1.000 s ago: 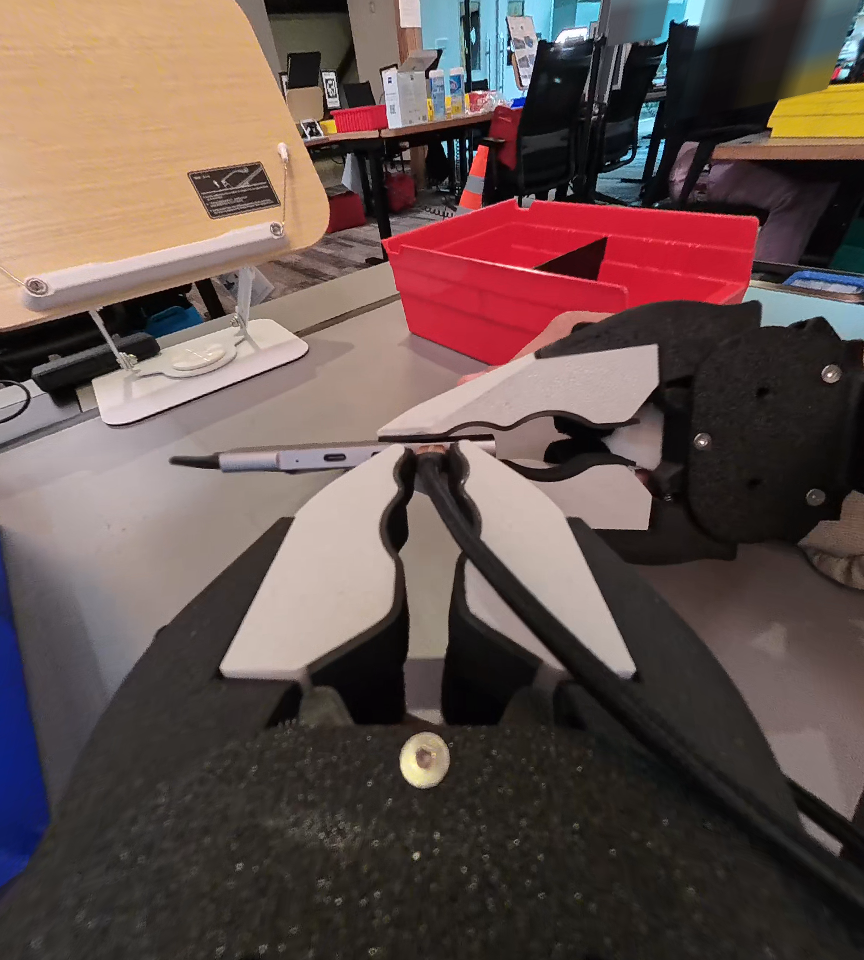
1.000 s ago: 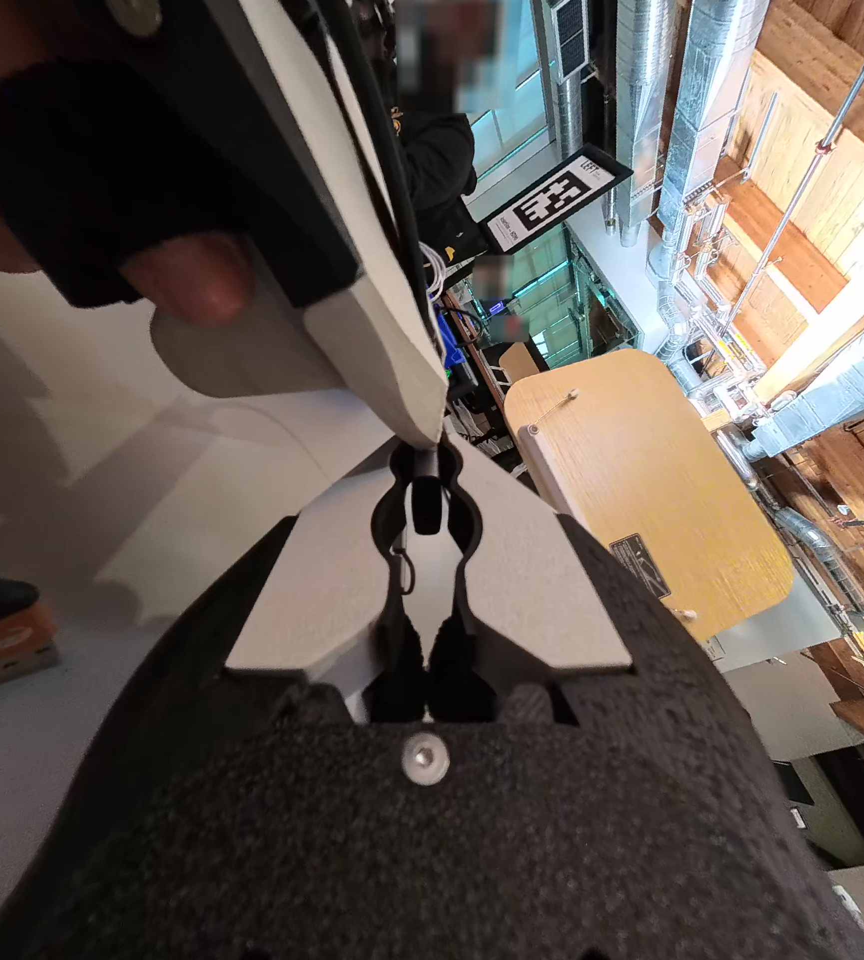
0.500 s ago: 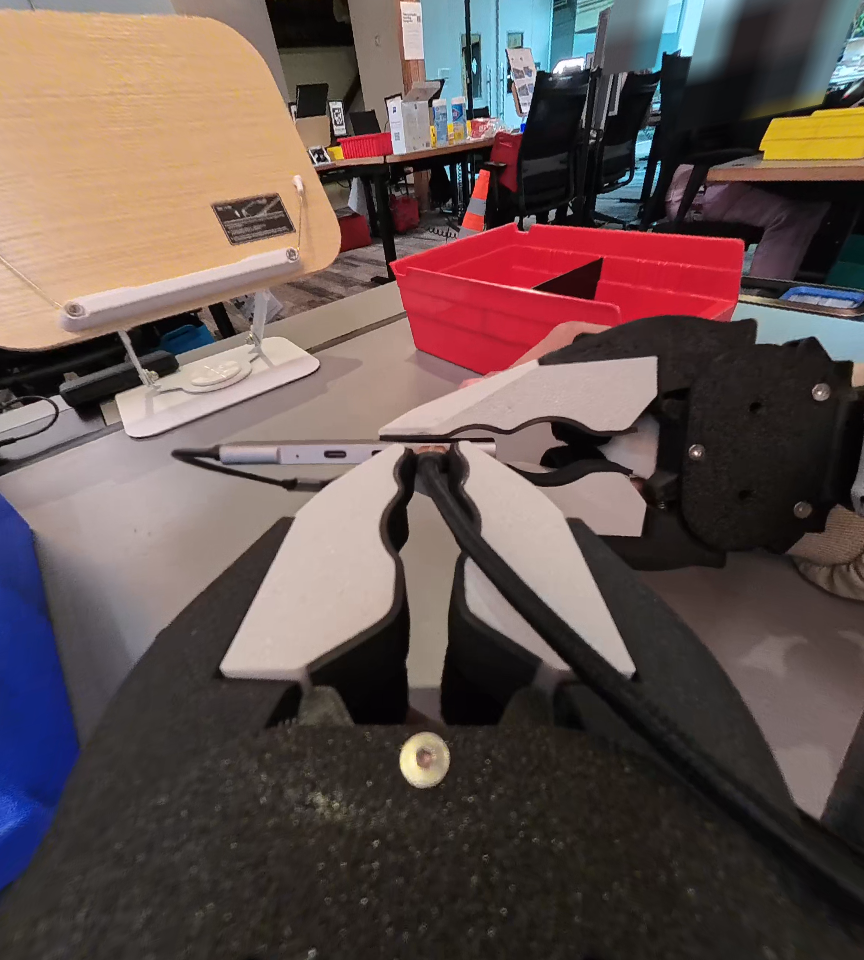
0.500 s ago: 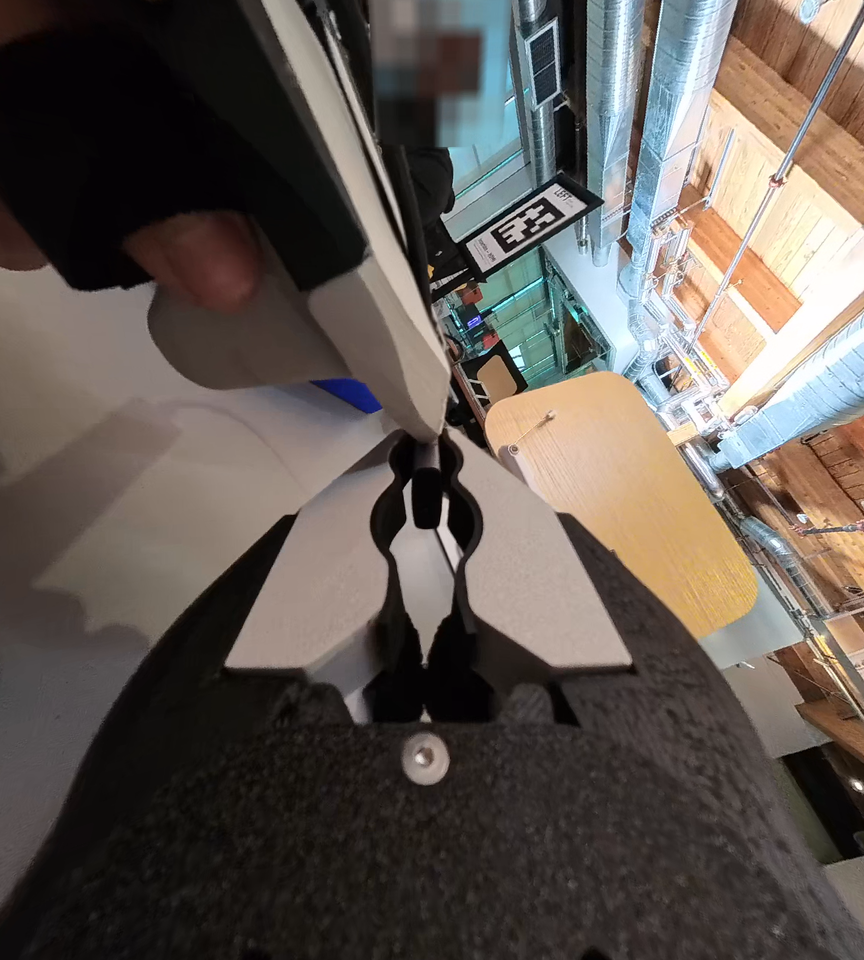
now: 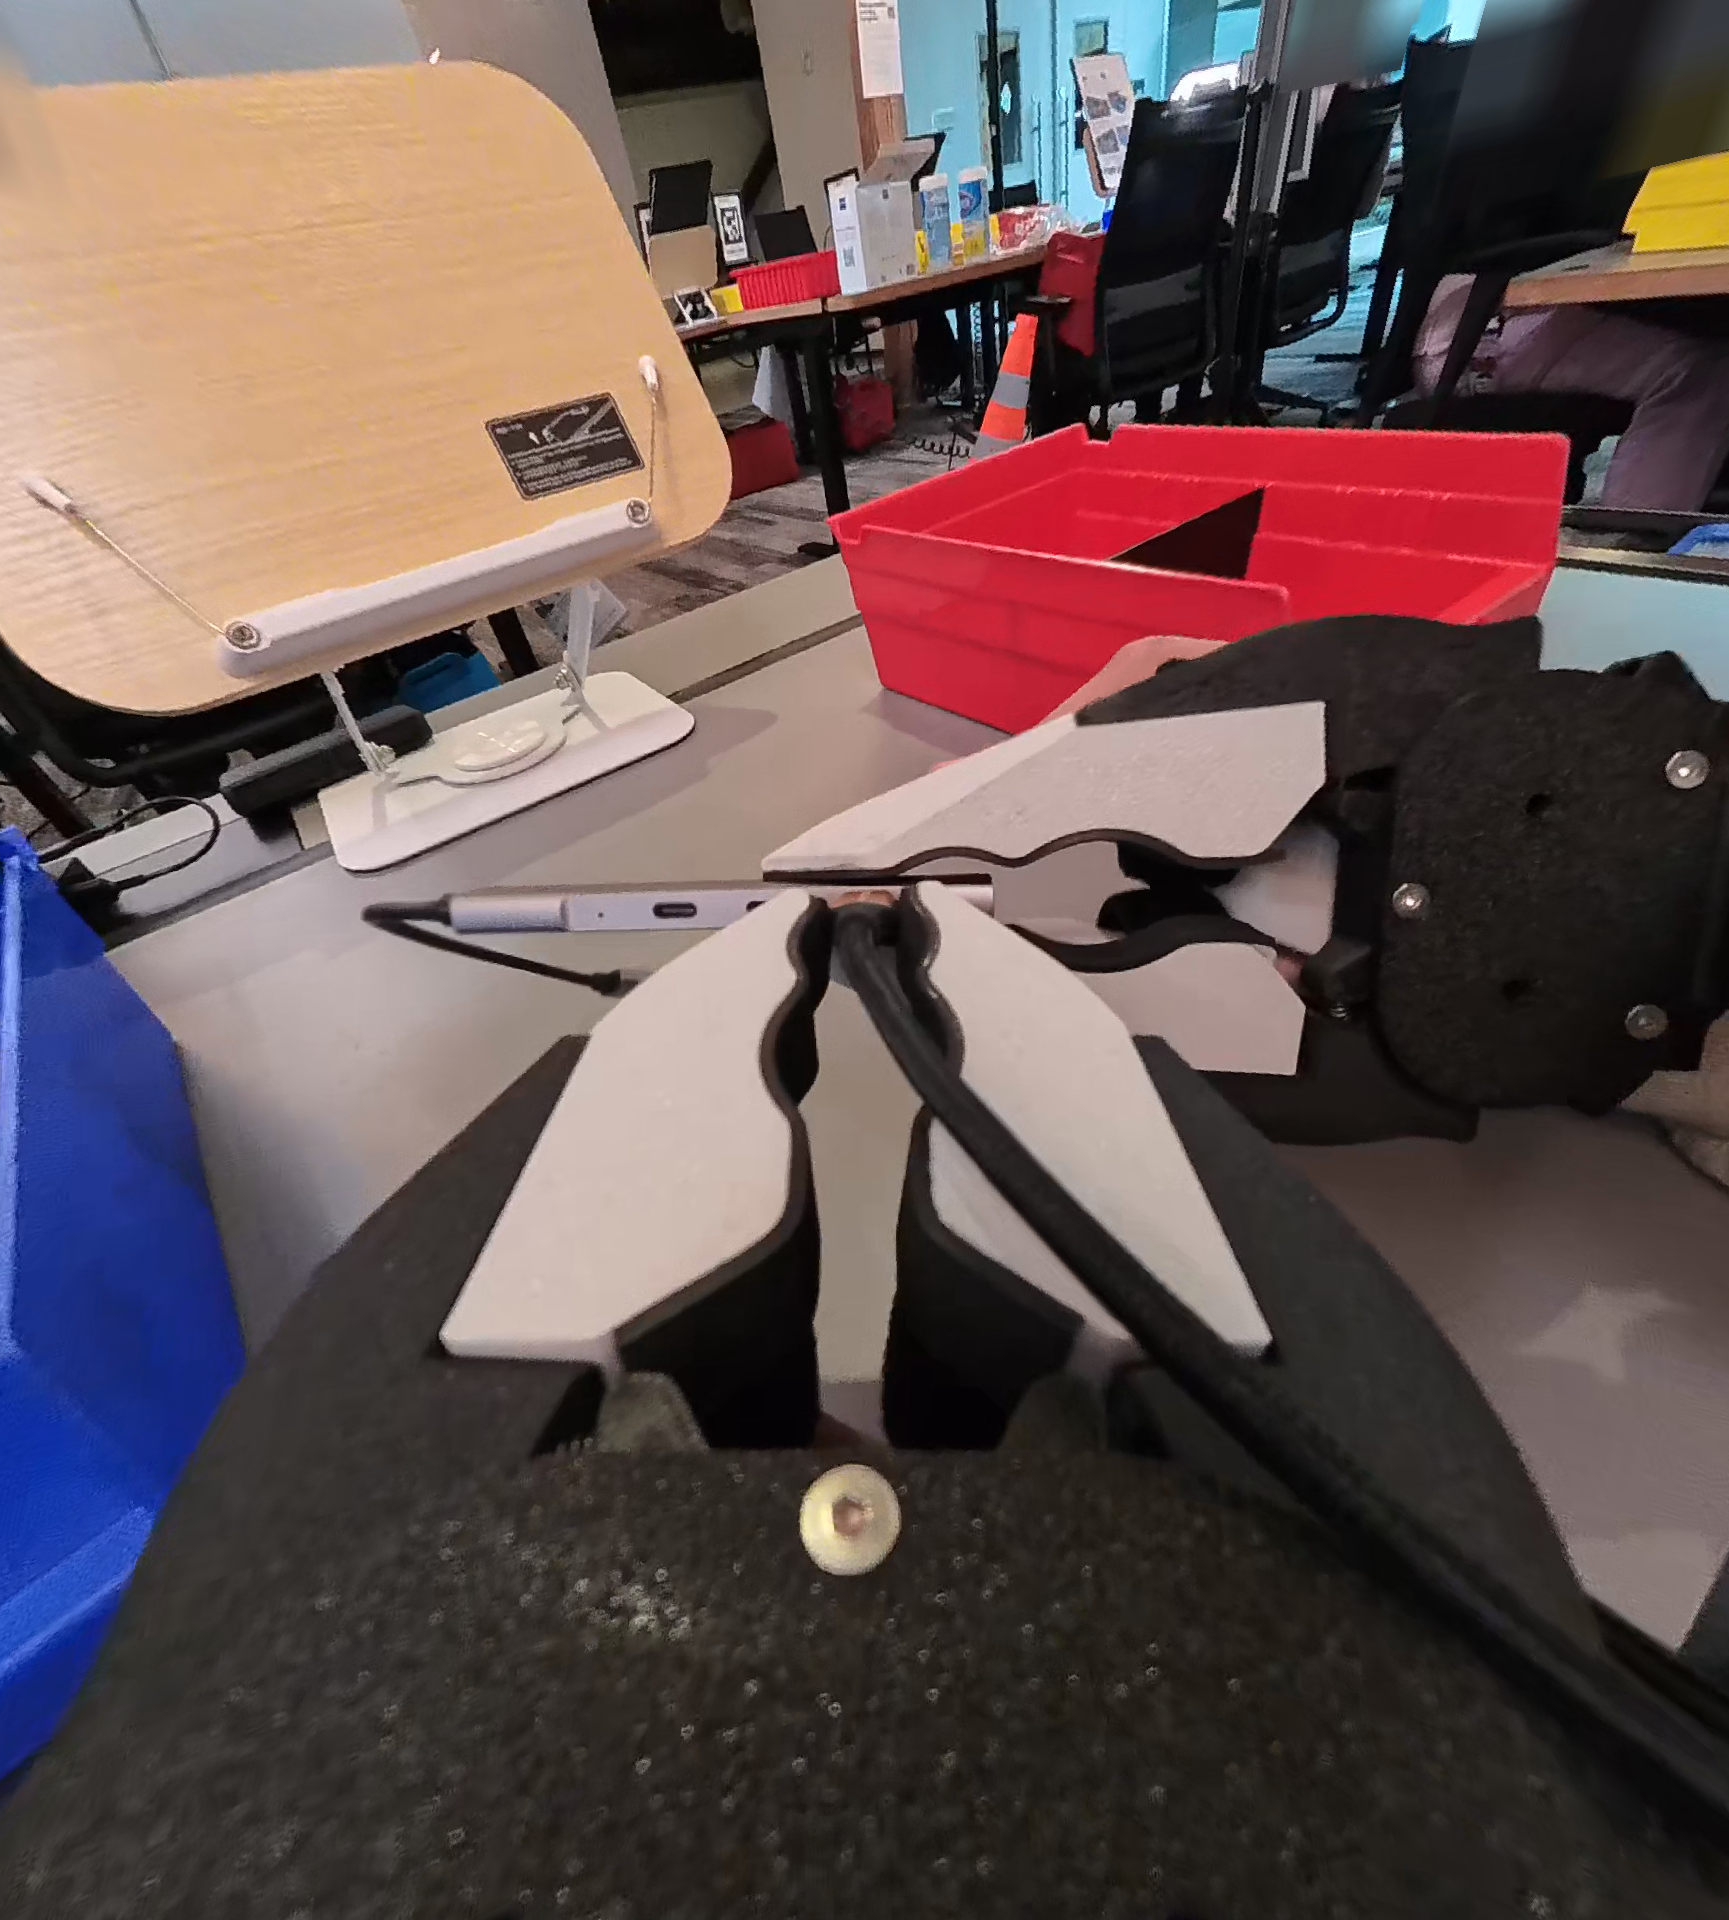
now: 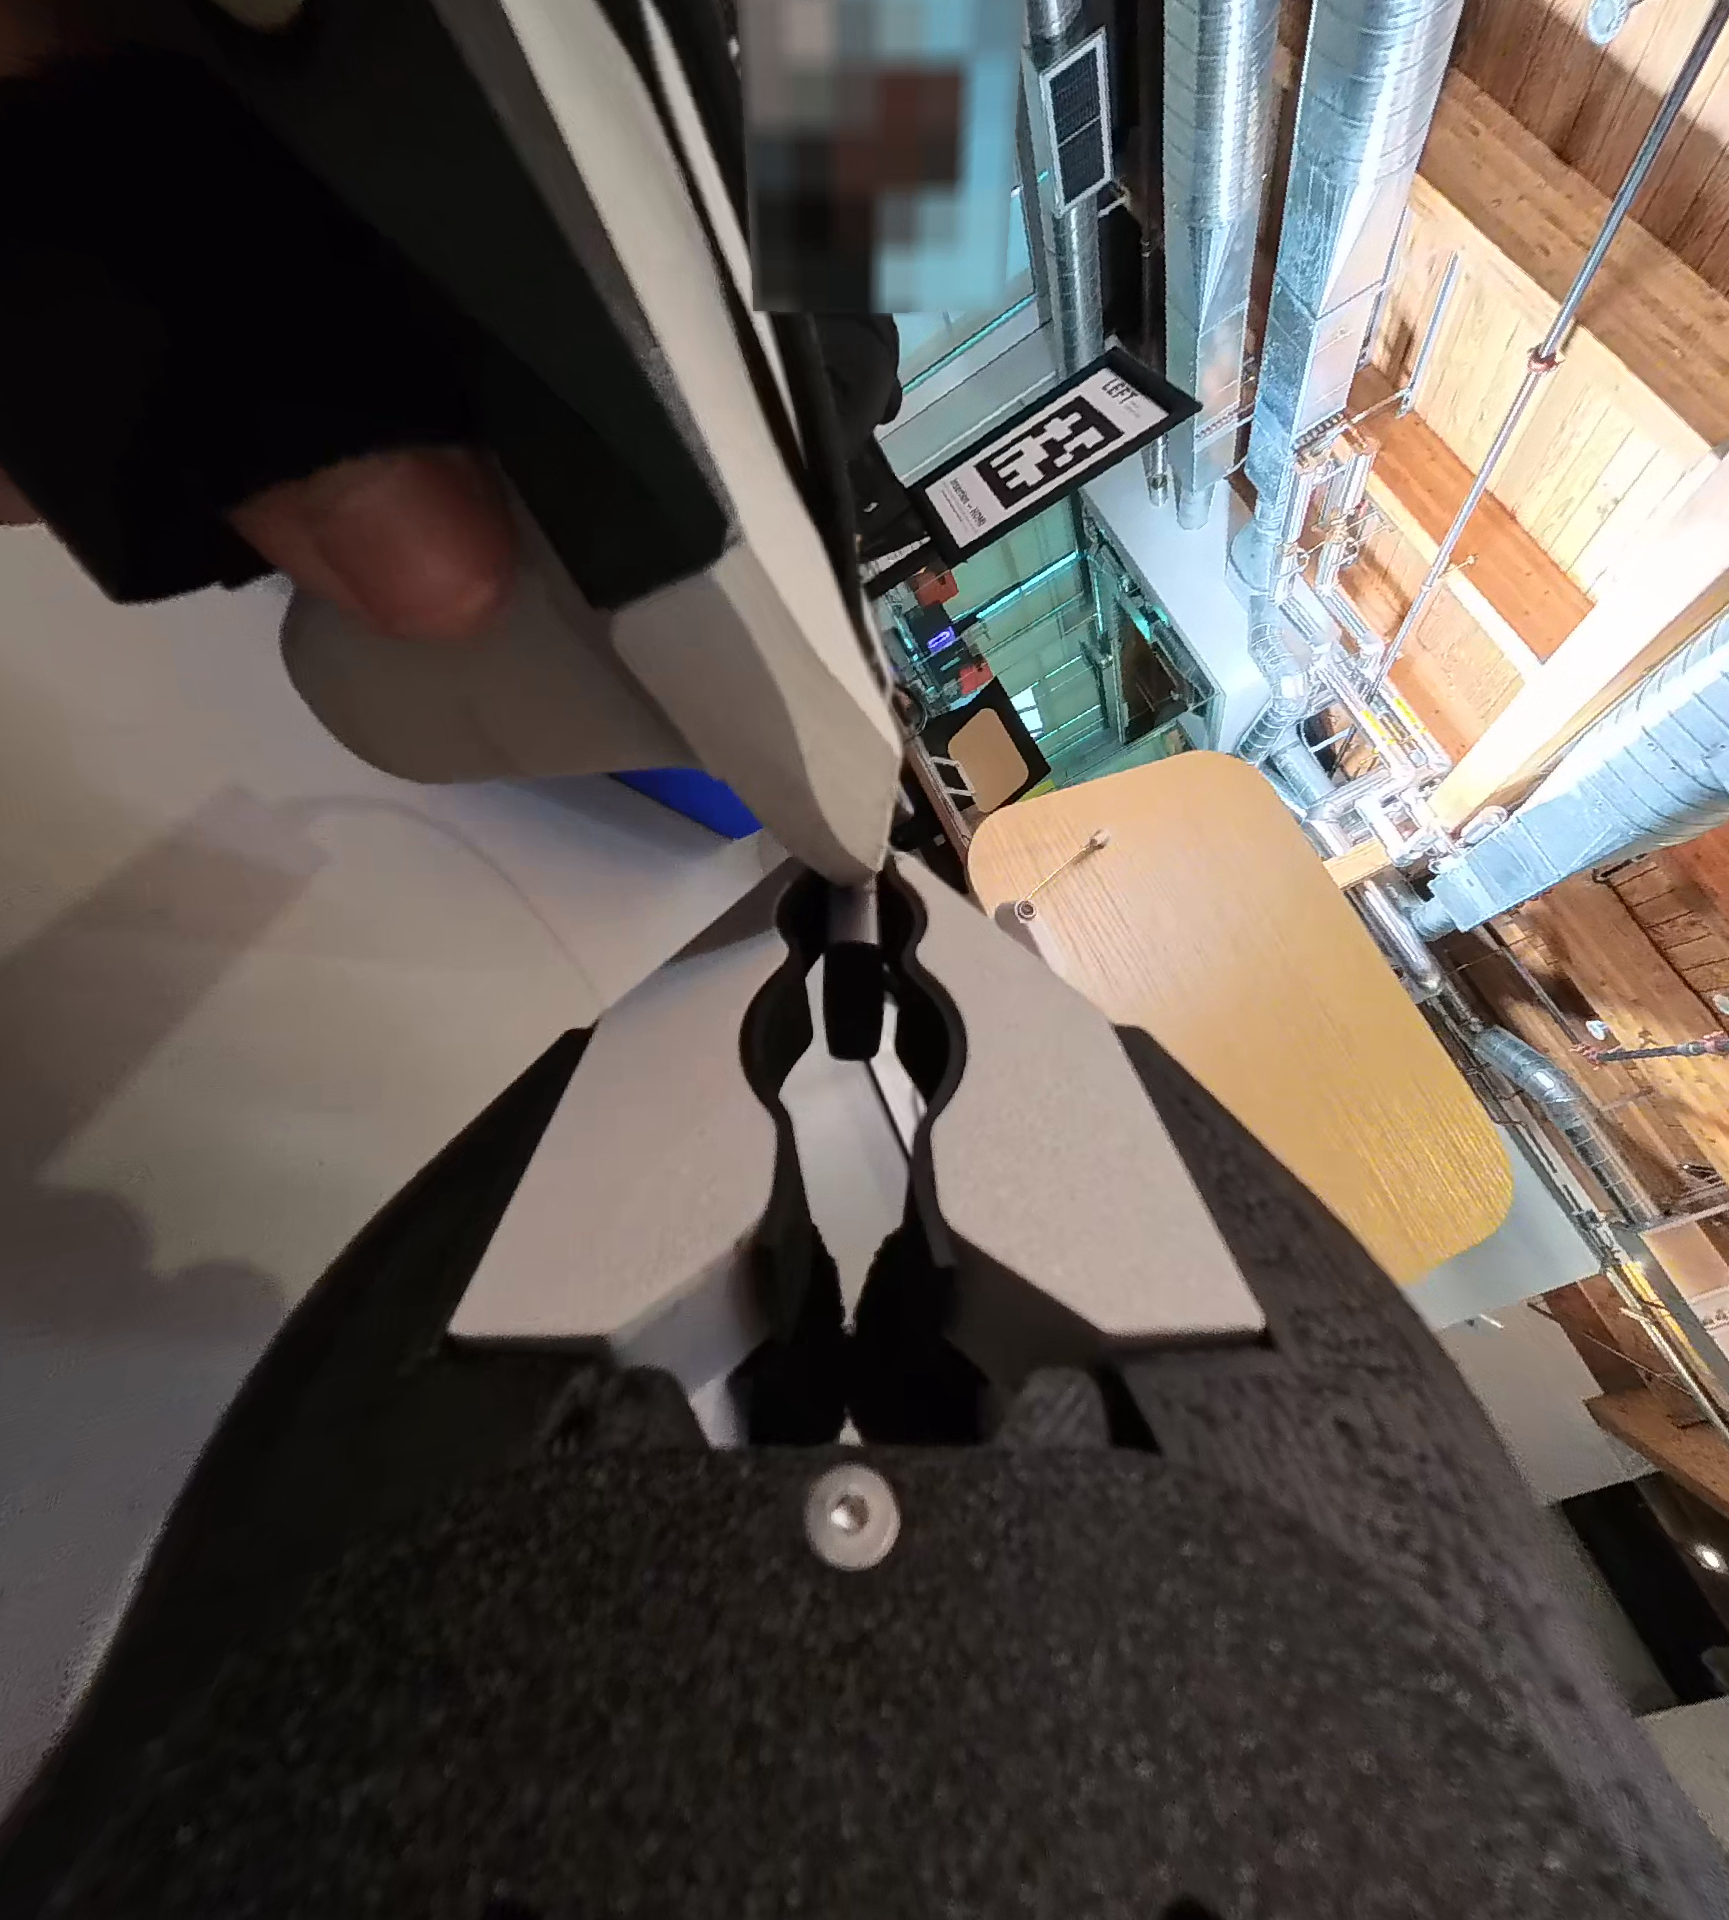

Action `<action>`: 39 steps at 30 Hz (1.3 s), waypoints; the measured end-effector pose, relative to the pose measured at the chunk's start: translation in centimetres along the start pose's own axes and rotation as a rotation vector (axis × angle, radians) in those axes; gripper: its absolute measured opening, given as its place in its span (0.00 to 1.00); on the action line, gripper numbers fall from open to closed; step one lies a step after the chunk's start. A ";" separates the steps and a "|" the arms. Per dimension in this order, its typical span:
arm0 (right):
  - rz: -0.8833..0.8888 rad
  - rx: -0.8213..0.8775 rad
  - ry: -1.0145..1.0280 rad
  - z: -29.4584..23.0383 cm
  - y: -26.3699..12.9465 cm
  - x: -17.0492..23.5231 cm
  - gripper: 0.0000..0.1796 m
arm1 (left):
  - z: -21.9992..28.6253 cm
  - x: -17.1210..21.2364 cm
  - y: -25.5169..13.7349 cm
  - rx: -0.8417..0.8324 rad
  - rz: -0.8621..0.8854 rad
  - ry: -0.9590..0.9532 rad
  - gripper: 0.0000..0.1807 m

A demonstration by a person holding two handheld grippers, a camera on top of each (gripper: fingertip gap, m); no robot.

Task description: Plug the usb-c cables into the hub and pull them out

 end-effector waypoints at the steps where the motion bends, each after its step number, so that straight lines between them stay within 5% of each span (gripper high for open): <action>1: 0.008 0.005 0.005 0.1 0.0 -0.1 0.06 | 0.1 -0.1 -0.1 -0.002 0.001 0.003 0.07; 33: -0.109 -0.060 -0.057 -1.6 0.3 0.2 0.05 | -1.6 0.9 0.7 -0.020 -0.051 0.006 0.07; 36: -0.439 -0.178 0.020 -2.0 1.2 6.7 0.05 | -0.1 -2.0 -1.6 -0.034 0.095 0.144 0.07; 39: -0.258 -0.004 0.137 2.3 -0.5 5.4 0.05 | -2.2 -0.6 -1.0 -0.059 -0.009 0.013 0.07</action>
Point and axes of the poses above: each gripper's, where its closed fingertips meet, y out along the fingers, x out of its underside, z = x × y across the jaws, the point moved 9 cm from there along -y, back along the fingers, and after that the axes turned 10 degrees about -y, right-handed, at the moved point
